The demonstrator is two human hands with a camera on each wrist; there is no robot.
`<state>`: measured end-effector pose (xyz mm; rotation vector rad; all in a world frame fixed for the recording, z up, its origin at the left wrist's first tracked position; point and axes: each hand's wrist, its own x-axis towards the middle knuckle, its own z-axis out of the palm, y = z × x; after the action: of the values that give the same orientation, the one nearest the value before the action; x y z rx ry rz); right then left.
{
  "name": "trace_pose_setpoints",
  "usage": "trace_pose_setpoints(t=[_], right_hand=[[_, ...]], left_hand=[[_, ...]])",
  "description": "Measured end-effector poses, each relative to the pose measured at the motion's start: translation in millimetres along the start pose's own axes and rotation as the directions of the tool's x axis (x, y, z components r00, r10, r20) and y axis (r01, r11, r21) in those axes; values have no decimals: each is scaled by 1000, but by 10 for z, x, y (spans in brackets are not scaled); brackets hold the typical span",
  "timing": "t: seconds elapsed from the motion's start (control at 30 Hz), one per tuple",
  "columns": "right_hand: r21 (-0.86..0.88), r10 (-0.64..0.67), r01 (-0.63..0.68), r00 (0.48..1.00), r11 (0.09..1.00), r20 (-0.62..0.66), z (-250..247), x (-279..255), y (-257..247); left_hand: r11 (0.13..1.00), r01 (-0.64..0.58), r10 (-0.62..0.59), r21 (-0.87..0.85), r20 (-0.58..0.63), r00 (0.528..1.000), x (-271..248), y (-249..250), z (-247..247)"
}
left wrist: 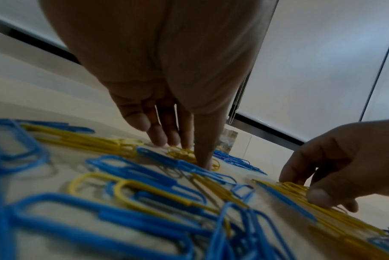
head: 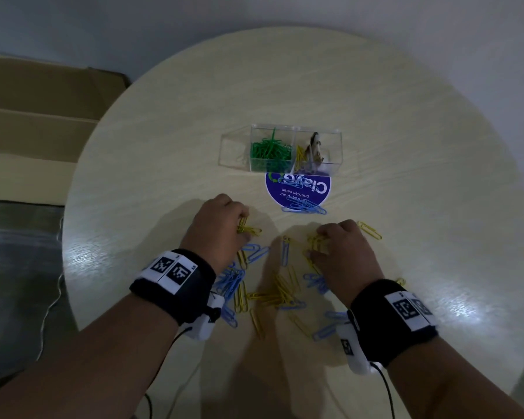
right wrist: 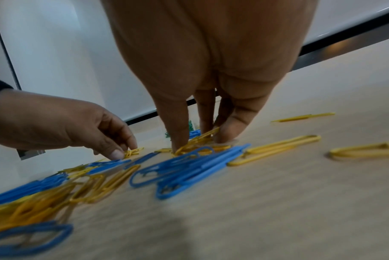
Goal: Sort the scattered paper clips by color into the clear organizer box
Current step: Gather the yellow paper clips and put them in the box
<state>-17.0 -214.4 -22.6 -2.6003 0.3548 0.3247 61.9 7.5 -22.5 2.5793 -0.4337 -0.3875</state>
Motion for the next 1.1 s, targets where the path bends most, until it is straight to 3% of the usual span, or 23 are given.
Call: trace_pose_setpoints(t=[0.2, 0.4, 0.6, 0.73, 0.87, 0.93, 1.1], right_hand=[[-26, -133, 132, 990, 991, -56, -11, 69, 0], [-175, -180, 175, 984, 969, -14, -27, 81, 85], [-115, -173, 172, 985, 978, -4, -117, 69, 92], [111, 4, 3, 998, 994, -66, -223, 48, 188], [468, 156, -83, 981, 880, -120, -336, 145, 246], [571, 197, -89, 972, 816, -129, -450, 228, 216], [616, 205, -46, 960, 787, -190, -739, 490, 110]], left_hand=[[996, -64, 60, 55, 65, 996, 56, 66, -29], [984, -71, 55, 164, 96, 994, 93, 103, -10], [945, -121, 82, 303, 138, 987, 98, 128, -5], [996, -16, 18, 85, -22, 1000, 102, 201, -98], [969, 86, -127, -234, -169, 977, 347, 452, -233], [955, 60, -125, -290, -209, 970, 557, 607, -295], [951, 4, -95, -310, -278, 956, 1071, 926, -276]])
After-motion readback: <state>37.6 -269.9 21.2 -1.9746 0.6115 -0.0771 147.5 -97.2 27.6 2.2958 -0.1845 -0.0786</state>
